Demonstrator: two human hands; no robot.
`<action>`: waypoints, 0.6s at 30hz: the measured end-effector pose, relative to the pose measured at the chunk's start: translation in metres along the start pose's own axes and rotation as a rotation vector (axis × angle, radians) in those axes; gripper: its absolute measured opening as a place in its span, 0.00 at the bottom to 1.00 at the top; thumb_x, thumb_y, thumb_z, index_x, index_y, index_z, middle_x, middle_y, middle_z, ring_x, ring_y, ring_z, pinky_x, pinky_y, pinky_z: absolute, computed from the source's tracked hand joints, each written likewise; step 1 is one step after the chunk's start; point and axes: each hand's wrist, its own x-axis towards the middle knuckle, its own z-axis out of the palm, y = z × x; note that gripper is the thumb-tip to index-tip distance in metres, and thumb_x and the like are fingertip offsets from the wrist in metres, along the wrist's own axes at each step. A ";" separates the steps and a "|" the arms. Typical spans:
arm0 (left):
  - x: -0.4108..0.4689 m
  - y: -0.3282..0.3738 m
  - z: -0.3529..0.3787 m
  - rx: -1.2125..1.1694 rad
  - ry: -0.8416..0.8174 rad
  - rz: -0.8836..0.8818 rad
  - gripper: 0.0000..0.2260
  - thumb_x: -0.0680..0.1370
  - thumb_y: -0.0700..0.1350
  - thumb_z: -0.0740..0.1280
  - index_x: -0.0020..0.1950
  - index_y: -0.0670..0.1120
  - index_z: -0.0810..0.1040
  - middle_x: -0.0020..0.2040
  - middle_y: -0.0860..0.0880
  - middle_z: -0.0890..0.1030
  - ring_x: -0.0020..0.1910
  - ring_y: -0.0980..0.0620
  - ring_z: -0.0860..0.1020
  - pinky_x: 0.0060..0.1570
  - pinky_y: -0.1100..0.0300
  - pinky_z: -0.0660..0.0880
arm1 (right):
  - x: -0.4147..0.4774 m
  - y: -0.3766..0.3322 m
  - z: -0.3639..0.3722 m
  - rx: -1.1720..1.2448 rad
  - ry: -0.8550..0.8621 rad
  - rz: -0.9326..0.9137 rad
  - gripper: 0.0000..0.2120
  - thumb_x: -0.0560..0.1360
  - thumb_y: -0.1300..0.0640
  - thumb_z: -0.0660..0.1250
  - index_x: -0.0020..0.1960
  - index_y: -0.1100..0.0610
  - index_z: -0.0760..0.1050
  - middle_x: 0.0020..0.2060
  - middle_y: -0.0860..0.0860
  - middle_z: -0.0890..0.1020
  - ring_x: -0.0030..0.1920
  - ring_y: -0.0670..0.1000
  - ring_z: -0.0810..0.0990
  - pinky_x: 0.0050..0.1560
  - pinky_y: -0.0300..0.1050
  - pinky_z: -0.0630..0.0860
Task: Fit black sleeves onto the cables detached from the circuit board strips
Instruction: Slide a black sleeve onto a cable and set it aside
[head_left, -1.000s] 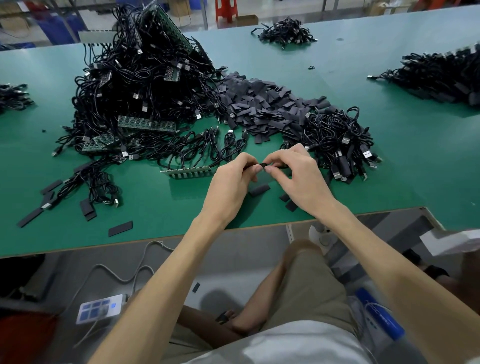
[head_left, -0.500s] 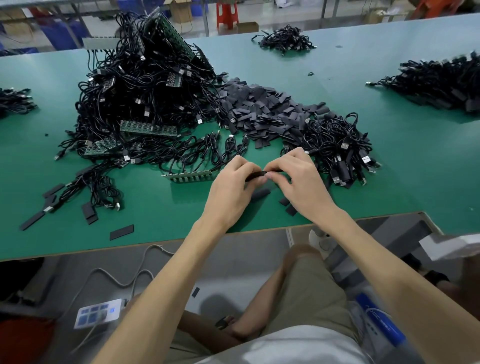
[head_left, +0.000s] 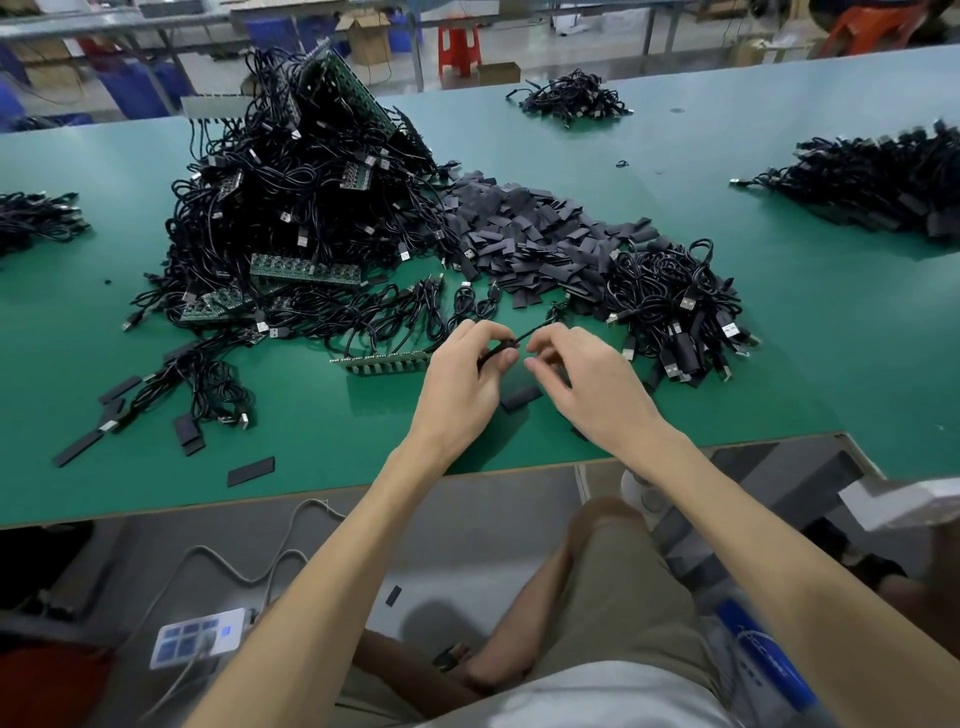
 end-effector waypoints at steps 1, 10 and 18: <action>0.000 0.000 0.001 0.007 -0.009 0.014 0.04 0.81 0.40 0.68 0.55 0.43 0.80 0.49 0.50 0.78 0.44 0.60 0.73 0.47 0.63 0.70 | 0.000 0.001 -0.001 0.003 -0.010 0.009 0.08 0.82 0.56 0.67 0.59 0.57 0.76 0.48 0.52 0.81 0.50 0.54 0.80 0.53 0.56 0.78; 0.000 -0.001 0.003 0.005 -0.067 0.046 0.08 0.82 0.47 0.67 0.53 0.44 0.81 0.47 0.49 0.75 0.43 0.54 0.75 0.42 0.67 0.68 | 0.003 0.000 -0.003 -0.039 -0.023 -0.135 0.17 0.78 0.67 0.65 0.67 0.61 0.73 0.71 0.54 0.75 0.76 0.52 0.67 0.75 0.53 0.67; 0.004 -0.003 -0.001 -0.306 -0.056 -0.122 0.06 0.81 0.45 0.70 0.50 0.43 0.85 0.43 0.48 0.83 0.38 0.48 0.77 0.41 0.56 0.74 | 0.003 0.001 0.001 -0.053 -0.009 -0.181 0.21 0.77 0.68 0.66 0.69 0.61 0.73 0.70 0.53 0.76 0.77 0.52 0.66 0.73 0.56 0.69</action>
